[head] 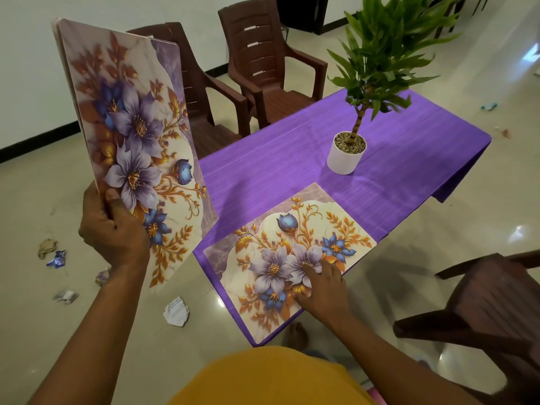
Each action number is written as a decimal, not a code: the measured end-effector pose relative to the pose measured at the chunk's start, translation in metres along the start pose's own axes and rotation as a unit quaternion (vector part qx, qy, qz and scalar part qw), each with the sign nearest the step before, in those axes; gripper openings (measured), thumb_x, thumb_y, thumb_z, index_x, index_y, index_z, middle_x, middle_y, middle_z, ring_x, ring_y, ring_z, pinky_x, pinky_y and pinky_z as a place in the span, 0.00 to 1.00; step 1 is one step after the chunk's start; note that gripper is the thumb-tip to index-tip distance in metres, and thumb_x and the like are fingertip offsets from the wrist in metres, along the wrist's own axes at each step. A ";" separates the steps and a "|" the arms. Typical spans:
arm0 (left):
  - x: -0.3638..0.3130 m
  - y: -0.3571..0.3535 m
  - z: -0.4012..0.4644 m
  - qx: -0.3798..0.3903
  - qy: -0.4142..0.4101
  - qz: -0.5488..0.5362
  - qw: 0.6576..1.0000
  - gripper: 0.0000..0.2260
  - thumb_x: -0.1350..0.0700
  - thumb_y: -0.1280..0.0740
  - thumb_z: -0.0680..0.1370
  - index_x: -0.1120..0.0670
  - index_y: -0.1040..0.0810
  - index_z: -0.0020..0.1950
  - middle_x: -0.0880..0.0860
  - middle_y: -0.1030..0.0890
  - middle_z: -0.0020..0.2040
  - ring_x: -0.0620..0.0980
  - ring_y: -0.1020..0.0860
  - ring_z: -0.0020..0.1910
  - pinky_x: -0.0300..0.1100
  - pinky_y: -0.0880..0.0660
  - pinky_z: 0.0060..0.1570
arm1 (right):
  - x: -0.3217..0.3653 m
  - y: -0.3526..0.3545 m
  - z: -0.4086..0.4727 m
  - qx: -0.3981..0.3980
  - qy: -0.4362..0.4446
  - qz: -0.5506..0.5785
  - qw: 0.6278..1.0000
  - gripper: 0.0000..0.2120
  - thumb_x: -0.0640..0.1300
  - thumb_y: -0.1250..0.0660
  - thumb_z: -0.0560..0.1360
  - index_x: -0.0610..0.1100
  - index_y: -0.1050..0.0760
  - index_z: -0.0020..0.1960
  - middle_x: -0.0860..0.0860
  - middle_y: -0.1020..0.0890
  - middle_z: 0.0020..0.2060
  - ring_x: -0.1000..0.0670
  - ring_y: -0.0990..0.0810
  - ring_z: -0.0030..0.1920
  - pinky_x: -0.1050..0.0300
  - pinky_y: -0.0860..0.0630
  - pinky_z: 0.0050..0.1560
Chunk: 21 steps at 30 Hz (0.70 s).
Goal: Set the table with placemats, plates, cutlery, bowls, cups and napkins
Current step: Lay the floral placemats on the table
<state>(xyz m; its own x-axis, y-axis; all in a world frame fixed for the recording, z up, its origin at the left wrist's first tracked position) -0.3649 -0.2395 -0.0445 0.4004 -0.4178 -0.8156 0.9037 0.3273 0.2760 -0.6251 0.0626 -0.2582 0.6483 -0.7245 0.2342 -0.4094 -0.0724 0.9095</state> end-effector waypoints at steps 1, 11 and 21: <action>-0.001 -0.001 0.000 0.001 -0.004 -0.001 1.000 0.20 0.48 0.42 0.87 0.60 0.20 0.67 0.59 0.16 0.59 0.53 0.18 0.57 0.28 0.29 0.54 | 0.000 0.000 0.000 -0.003 0.002 0.000 1.000 0.39 0.74 0.40 0.73 0.59 0.38 0.79 0.47 0.39 0.80 0.39 0.42 0.80 0.38 0.35 0.75; -0.003 -0.005 0.000 0.004 -0.003 -0.001 1.000 0.18 0.50 0.42 0.87 0.61 0.20 0.66 0.60 0.16 0.59 0.53 0.19 0.57 0.27 0.29 0.53 | -0.001 0.001 0.005 -0.005 0.008 0.017 1.000 0.39 0.74 0.38 0.72 0.58 0.35 0.78 0.47 0.37 0.79 0.40 0.41 0.79 0.39 0.33 0.74; -0.001 -0.005 0.001 0.001 -0.015 0.006 1.000 0.19 0.51 0.42 0.87 0.64 0.20 0.65 0.62 0.16 0.58 0.56 0.19 0.56 0.32 0.28 0.53 | 0.000 0.002 0.002 -0.009 0.018 0.010 1.000 0.38 0.73 0.37 0.74 0.58 0.37 0.79 0.47 0.40 0.81 0.39 0.43 0.80 0.39 0.36 0.76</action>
<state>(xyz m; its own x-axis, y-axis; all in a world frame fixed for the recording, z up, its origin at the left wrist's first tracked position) -0.3699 -0.2416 -0.0448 0.4163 -0.4390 -0.7962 0.8988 0.3309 0.2874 -0.6277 0.0607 -0.2568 0.6628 -0.7009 0.2634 -0.4110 -0.0465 0.9104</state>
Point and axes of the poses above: each hand's wrist, its own z-axis towards the middle knuckle, its own y-axis out of the back of the hand, x = y × z, the point moved 5 cm from there along z, towards the middle knuckle
